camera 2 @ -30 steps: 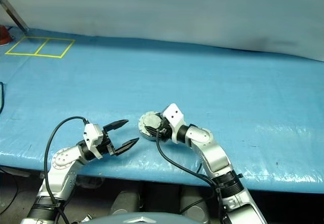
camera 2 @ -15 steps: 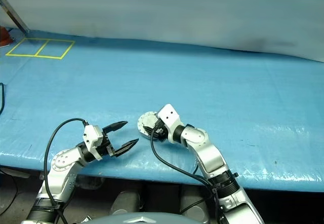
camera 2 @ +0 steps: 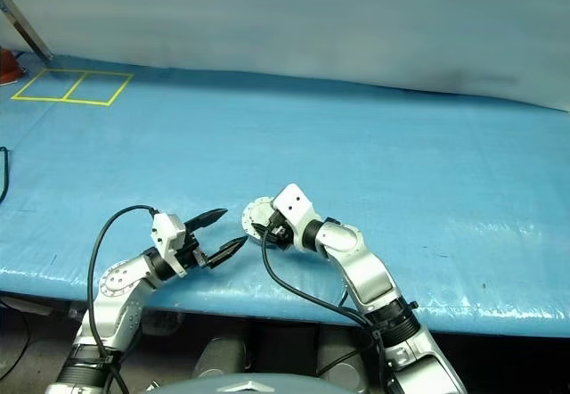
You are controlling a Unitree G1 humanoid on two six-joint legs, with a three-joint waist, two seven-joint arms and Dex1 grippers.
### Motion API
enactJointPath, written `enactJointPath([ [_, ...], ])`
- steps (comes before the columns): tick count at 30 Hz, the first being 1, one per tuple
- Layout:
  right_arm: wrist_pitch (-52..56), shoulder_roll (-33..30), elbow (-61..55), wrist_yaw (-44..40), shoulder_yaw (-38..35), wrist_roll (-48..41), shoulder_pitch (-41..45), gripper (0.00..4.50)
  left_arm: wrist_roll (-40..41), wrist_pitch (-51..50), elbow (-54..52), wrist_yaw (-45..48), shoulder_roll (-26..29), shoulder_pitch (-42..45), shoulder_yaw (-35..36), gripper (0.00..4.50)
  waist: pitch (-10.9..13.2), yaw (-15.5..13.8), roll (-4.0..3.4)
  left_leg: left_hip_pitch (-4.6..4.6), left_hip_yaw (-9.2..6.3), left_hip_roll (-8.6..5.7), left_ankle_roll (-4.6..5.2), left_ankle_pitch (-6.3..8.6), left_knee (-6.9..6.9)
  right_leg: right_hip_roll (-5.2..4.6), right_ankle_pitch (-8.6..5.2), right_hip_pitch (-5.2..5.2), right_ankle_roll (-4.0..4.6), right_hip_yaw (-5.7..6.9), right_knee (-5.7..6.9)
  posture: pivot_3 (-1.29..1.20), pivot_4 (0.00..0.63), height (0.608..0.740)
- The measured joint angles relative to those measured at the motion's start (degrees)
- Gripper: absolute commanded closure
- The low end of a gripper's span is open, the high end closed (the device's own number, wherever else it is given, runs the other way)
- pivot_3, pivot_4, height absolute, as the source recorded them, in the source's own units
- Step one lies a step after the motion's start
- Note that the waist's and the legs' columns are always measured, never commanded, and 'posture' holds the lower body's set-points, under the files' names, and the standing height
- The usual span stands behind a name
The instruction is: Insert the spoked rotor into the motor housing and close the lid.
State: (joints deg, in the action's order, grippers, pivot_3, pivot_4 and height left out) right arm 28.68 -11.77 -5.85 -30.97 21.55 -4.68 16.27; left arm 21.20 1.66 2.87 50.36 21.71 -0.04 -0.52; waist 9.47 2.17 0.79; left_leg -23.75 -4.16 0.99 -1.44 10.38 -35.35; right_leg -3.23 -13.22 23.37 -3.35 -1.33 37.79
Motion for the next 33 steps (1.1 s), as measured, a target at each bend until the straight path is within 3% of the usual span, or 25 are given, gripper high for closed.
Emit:
enactJointPath([
  [11,0.1,0.2,-0.2,0.8,0.1,0.0,-0.4,1.49,0.0,-3.2,0.2,-0.1,-0.9,2.4,-0.3,4.31,-0.1,0.0,0.02,0.01,-0.01,0.00,0.00,0.00,0.00,-0.02,0.00,0.00,0.00,0.04,-0.02,0.00,0.150,0.740],
  [12,0.1,0.3,-0.2,1.0,0.1,0.0,-0.4,1.49,-0.3,-3.7,0.3,-0.1,-0.9,2.5,-0.5,4.47,-0.1,0.0,0.02,0.01,0.00,0.00,-0.03,0.02,0.00,-0.03,0.00,0.00,0.00,0.04,-0.02,0.00,0.150,0.740],
  [32,0.4,-0.1,-1.9,2.0,-0.7,-0.8,-2.0,1.49,-4.8,-4.5,1.6,-0.9,0.3,4.1,-2.8,4.47,-0.1,-0.2,0.00,-0.08,-0.05,-0.14,-0.12,0.08,0.16,-0.31,-0.01,-0.01,-0.01,0.18,-0.33,0.00,0.150,0.740],
  [33,0.4,-0.1,-2.0,1.8,-1.1,-1.2,-2.1,0.77,-4.8,-4.2,1.6,-0.9,0.3,4.2,-2.9,4.50,-0.1,-0.3,-0.01,-0.10,-0.06,-0.14,-0.12,0.07,0.16,-0.31,-0.01,-0.01,-0.01,0.19,-0.37,0.00,0.150,0.740],
])
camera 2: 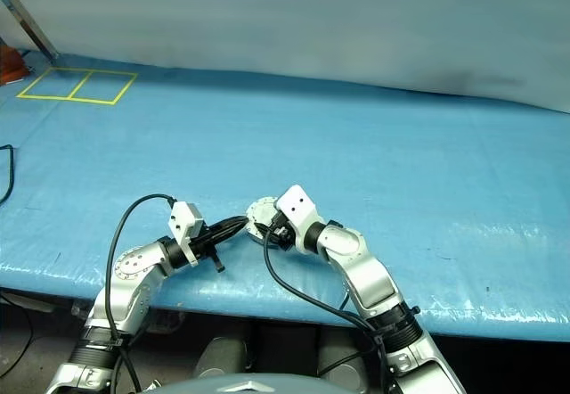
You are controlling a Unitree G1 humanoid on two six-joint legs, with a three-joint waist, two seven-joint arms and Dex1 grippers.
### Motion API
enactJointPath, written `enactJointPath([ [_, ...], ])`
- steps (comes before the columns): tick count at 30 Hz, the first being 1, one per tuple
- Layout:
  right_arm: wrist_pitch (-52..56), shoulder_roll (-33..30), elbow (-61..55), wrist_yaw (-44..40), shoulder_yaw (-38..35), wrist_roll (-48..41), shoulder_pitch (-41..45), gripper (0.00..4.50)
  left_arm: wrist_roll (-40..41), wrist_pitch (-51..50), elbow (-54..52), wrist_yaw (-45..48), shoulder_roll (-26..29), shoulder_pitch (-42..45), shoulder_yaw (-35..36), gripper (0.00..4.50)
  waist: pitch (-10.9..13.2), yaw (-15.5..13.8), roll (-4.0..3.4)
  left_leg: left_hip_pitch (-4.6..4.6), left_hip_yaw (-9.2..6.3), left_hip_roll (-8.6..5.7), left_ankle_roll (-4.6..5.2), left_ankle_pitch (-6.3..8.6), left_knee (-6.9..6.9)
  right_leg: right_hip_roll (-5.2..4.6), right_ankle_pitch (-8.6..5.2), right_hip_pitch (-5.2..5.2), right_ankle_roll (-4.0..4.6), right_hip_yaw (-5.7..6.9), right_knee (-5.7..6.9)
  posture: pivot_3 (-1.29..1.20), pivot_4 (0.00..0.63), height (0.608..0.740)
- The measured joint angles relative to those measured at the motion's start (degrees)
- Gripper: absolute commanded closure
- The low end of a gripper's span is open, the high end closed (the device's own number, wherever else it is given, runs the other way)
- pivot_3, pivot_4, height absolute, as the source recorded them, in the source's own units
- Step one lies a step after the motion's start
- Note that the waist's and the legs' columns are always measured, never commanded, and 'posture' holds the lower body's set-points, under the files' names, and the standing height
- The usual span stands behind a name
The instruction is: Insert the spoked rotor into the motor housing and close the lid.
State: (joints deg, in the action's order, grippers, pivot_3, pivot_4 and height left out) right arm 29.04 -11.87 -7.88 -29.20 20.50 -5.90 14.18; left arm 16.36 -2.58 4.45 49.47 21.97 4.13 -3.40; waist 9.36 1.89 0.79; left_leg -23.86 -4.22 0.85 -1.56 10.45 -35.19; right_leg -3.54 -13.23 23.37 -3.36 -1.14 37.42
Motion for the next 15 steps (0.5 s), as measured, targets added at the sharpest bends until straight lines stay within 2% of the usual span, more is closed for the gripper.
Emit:
enactJointPath([
  [2,0.1,-0.1,-0.4,-0.6,-1.5,-1.0,-0.5,0.17,0.0,0.6,0.0,0.0,-0.1,0.0,-0.2,4.50,0.0,-0.1,0.00,-0.08,-0.03,0.01,0.00,0.00,0.03,0.01,0.00,-0.01,-0.01,0.07,-0.18,0.00,0.150,0.740],
  [3,0.1,-0.2,-0.8,-0.8,-2.2,-1.6,-1.0,0.04,0.0,0.7,0.0,0.1,-0.1,0.0,-0.3,4.50,0.0,-0.2,0.00,-0.12,-0.04,0.01,0.01,0.00,0.04,0.01,0.01,-0.01,-0.01,0.10,-0.27,0.00,0.150,0.740],
  [10,2.7,2.0,-6.1,-2.4,-10.8,-12.5,-3.9,0.04,0.0,1.4,-0.1,-0.1,-0.2,-0.2,-0.1,4.50,0.1,-0.7,-0.07,-0.85,-0.13,-0.06,0.31,-0.10,0.12,0.07,0.19,0.21,-0.26,0.14,-0.51,0.00,0.150,0.740],
  [15,12.1,3.8,-7.4,1.2,-20.1,-22.5,-3.8,0.04,0.0,1.7,-0.1,-0.4,-0.5,-0.3,-0.2,4.50,0.1,-0.8,-0.08,-0.83,-0.15,-0.04,0.36,-0.07,0.13,0.10,0.15,0.16,-0.23,0.18,-0.55,0.00,0.150,0.740],
])
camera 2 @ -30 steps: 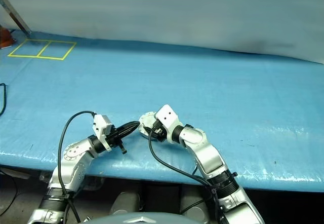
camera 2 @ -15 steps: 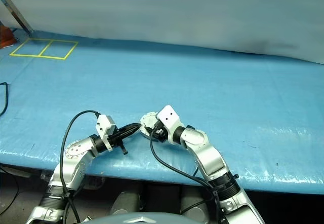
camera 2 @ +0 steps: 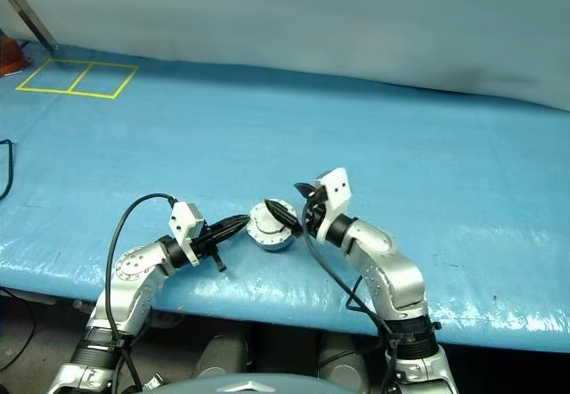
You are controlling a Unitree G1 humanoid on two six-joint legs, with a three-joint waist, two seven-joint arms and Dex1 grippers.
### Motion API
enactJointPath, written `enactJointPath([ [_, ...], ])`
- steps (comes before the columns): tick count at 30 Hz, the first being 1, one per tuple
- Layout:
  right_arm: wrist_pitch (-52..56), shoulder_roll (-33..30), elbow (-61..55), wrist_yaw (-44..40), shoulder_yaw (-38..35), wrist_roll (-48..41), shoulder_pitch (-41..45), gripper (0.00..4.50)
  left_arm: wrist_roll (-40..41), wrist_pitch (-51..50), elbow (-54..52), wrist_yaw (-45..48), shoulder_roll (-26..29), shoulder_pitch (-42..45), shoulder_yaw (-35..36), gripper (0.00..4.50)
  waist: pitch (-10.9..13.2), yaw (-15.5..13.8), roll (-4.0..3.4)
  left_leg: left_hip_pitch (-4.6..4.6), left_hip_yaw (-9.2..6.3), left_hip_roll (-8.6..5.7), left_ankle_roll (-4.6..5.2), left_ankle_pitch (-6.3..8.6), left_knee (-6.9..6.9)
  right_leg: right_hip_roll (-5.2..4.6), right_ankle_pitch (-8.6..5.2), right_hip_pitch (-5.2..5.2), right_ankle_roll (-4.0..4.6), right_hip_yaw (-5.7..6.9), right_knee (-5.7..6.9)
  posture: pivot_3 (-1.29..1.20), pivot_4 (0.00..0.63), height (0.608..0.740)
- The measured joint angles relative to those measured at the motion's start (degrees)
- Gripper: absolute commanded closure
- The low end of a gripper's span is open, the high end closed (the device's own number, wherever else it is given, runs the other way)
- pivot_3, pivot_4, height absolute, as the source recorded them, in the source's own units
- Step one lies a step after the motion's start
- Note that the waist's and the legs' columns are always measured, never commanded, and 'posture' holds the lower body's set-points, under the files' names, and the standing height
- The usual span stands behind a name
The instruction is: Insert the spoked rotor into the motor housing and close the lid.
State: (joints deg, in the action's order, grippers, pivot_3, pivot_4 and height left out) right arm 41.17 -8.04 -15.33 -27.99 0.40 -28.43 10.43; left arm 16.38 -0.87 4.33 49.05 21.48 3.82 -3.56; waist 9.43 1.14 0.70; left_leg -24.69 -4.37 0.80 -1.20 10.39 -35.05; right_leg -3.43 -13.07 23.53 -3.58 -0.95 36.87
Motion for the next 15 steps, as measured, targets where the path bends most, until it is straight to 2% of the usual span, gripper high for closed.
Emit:
enactJointPath([
  [3,6.7,0.4,1.6,2.5,-4.7,-4.6,-0.8,0.04,0.0,0.2,0.0,-0.2,0.0,-0.1,0.0,4.50,0.0,0.1,-0.01,0.01,0.02,0.02,0.00,0.00,-0.02,-0.01,0.00,0.00,0.00,-0.01,0.01,0.00,0.150,0.740],
  [8,15.6,1.6,3.2,4.7,-7.9,-10.9,-2.7,0.04,0.0,0.3,0.0,-0.2,0.0,-0.1,0.0,4.50,0.0,0.1,-0.05,0.01,0.02,0.02,0.00,0.00,-0.01,0.00,-0.01,0.00,0.01,-0.01,0.01,0.00,0.150,0.740],
  [14,20.4,3.2,3.4,5.5,-9.7,-16.4,-4.0,0.04,-0.1,0.6,0.0,-0.3,0.0,-0.2,-0.1,4.50,0.0,0.2,-0.06,0.03,0.03,0.03,0.01,0.00,-0.03,0.01,-0.01,-0.02,0.01,-0.01,0.02,0.00,0.150,0.740],
  [15,20.7,3.4,3.5,5.6,-9.8,-16.9,-4.0,0.21,-0.1,0.6,0.0,-0.3,0.0,-0.2,-0.1,4.50,0.0,0.2,-0.07,0.03,0.03,0.03,0.01,0.00,-0.03,0.01,0.00,-0.03,0.01,-0.02,0.02,0.00,0.150,0.740],
])
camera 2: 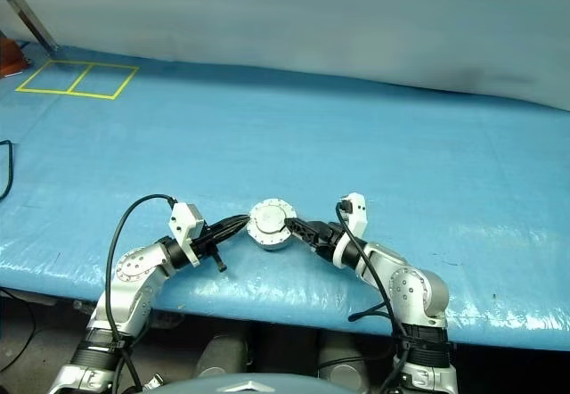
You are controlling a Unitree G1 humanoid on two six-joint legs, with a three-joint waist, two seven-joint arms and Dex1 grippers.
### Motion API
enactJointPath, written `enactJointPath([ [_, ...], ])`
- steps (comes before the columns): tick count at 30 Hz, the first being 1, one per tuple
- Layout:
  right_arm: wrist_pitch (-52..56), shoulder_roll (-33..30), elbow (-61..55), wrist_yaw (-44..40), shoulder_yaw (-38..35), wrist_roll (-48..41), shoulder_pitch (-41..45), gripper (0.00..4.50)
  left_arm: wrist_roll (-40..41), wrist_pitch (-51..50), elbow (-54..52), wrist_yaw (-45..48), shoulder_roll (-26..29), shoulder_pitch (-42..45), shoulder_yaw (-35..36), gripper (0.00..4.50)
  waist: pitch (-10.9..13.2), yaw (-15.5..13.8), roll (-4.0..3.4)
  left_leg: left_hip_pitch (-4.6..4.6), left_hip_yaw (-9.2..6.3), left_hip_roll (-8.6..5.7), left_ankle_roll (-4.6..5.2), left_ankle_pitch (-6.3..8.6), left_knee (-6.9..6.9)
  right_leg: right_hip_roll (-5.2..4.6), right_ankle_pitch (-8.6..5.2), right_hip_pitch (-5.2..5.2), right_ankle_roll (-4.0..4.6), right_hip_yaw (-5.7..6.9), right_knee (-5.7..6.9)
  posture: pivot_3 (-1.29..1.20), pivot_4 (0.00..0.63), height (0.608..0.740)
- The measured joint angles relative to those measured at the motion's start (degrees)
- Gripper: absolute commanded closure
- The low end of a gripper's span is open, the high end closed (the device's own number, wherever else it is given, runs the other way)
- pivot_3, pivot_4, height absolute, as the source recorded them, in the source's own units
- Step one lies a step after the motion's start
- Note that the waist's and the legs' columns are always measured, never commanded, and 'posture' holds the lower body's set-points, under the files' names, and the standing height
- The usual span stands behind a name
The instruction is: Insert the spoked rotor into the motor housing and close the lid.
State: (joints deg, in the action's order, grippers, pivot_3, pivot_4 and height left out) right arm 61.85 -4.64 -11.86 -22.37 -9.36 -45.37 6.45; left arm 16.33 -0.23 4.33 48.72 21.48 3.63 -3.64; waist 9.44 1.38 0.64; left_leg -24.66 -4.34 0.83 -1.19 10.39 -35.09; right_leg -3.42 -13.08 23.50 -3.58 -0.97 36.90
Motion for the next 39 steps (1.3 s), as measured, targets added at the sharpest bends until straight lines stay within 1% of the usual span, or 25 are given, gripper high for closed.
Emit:
enactJointPath([
  [2,0.4,0.5,0.5,0.2,-0.1,-0.8,0.0,0.61,0.0,0.1,0.0,0.0,0.0,0.0,0.0,4.50,0.0,0.0,0.00,0.00,0.00,0.00,0.00,0.00,0.00,0.00,0.00,0.00,0.00,0.00,0.00,0.00,0.150,0.740],
  [5,1.4,1.1,1.4,0.3,0.3,-1.7,-0.1,1.55,-0.1,0.5,0.0,-0.1,0.0,-0.2,0.0,4.50,0.0,0.0,0.00,-0.01,0.00,0.00,0.00,0.00,0.00,0.01,0.00,0.00,0.00,0.00,0.01,0.00,0.150,0.740],
  [7,1.7,1.2,1.4,0.3,1.0,-2.3,-0.1,1.55,-0.1,0.6,0.0,-0.2,0.0,-0.3,0.0,4.50,0.0,0.1,-0.01,-0.01,0.00,0.00,0.00,0.00,0.00,0.01,0.00,0.00,-0.01,0.00,0.01,0.00,0.150,0.740],
  [8,2.0,1.1,1.4,0.4,1.0,-2.5,-0.1,2.03,-0.2,0.6,0.0,-0.3,0.0,-0.4,0.0,4.50,0.0,0.1,0.00,0.00,0.00,0.00,0.00,0.00,0.00,0.01,0.01,-0.01,-0.01,0.00,0.01,0.00,0.150,0.740],
  [10,2.0,1.4,1.3,0.1,0.9,-3.7,-0.2,2.44,-0.3,0.6,0.0,-0.5,0.2,-0.7,0.2,4.50,0.0,0.2,-0.02,0.02,0.00,0.00,0.01,0.00,0.00,0.02,0.01,-0.02,-0.01,-0.01,0.02,0.00,0.150,0.740],
  [13,2.1,1.6,1.5,0.0,1.0,-4.9,-0.3,3.30,-0.4,0.7,0.0,-0.8,0.2,-0.9,0.2,4.50,0.0,0.3,-0.05,0.06,0.00,0.02,0.00,0.00,-0.02,0.04,0.01,-0.04,-0.01,-0.01,0.04,0.00,0.150,0.740],
  [25,1.0,0.9,1.7,0.5,2.1,-5.1,-0.1,3.32,-0.5,0.7,0.0,-1.2,0.2,-1.1,0.3,4.50,-0.2,0.3,-0.26,0.09,0.00,0.02,0.01,-0.01,-0.08,0.04,0.02,-0.08,-0.02,-0.02,0.06,0.00,0.150,0.740],
  [29,1.2,3.1,2.9,2.4,-0.3,-7.5,0.1,3.32,0.2,0.3,0.0,-1.3,-0.4,-1.2,0.9,4.50,-0.2,0.4,-0.29,0.07,0.00,0.02,0.03,-0.02,-0.10,0.05,0.03,-0.08,-0.04,-0.02,0.08,0.00,0.150,0.740],
  [35,1.3,6.1,6.3,7.3,-5.2,-12.0,2.0,3.32,7.0,-5.3,-0.4,-1.1,-3.1,-1.6,3.0,4.50,-0.2,0.4,-0.31,-0.03,0.00,0.00,0.04,-0.03,-0.08,0.05,0.05,-0.03,-0.06,-0.03,0.06,0.00,0.150,0.740],
  [37,1.3,6.5,7.0,9.0,-6.9,-13.5,2.6,3.32,10.2,-9.8,-1.2,-1.7,-3.4,-2.0,4.2,4.50,-0.2,0.6,-0.32,-0.04,-0.02,0.01,0.06,-0.02,-0.08,0.08,0.06,-0.02,-0.08,-0.03,0.06,0.00,0.150,0.740],
  [39,1.2,6.8,7.3,10.4,-8.1,-14.5,3.2,3.32,11.8,-12.6,-2.0,-3.0,-3.5,-2.2,5.2,4.50,-0.1,0.7,-0.35,-0.04,-0.03,0.03,0.06,-0.03,-0.07,0.13,0.06,-0.02,-0.08,-0.03,0.07,0.00,0.150,0.740],
])
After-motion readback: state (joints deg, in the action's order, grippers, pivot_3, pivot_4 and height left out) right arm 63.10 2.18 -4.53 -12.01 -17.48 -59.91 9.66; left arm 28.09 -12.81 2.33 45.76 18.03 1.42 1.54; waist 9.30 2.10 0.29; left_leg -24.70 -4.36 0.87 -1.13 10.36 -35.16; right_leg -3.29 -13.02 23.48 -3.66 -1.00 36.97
